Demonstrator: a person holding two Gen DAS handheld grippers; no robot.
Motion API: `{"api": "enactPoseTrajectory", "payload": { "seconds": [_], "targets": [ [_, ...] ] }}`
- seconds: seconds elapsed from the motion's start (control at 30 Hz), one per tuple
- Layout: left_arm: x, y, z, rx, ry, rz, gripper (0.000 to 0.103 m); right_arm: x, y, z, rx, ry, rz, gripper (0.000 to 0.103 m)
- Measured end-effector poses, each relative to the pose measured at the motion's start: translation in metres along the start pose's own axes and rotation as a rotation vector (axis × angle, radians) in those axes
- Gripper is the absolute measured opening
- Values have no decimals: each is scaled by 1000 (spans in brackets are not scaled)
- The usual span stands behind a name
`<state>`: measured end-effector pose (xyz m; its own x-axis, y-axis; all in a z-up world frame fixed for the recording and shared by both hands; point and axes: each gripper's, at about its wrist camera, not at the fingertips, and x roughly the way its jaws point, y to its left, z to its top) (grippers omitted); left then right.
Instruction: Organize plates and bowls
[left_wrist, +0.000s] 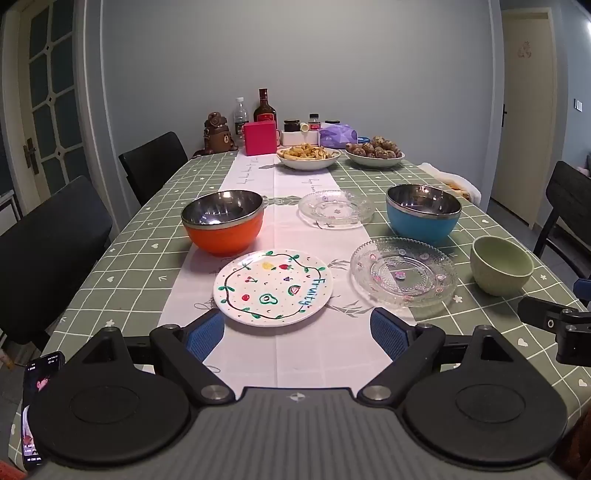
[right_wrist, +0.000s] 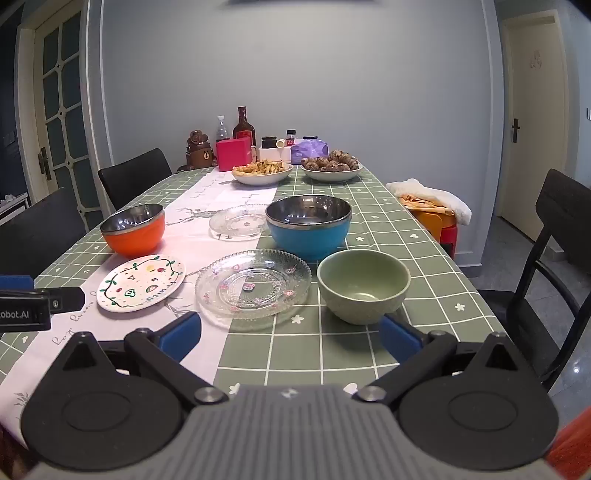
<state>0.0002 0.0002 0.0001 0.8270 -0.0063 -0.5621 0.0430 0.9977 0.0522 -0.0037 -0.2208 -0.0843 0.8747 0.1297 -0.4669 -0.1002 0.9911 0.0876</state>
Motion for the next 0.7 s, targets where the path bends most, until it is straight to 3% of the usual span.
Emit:
{"api": "enactPoseTrajectory", "payload": {
  "seconds": [0.7],
  "targets": [
    [1, -5, -2, 19, 1, 0, 103, 5, -1, 0, 9, 11, -21, 100]
  ]
}}
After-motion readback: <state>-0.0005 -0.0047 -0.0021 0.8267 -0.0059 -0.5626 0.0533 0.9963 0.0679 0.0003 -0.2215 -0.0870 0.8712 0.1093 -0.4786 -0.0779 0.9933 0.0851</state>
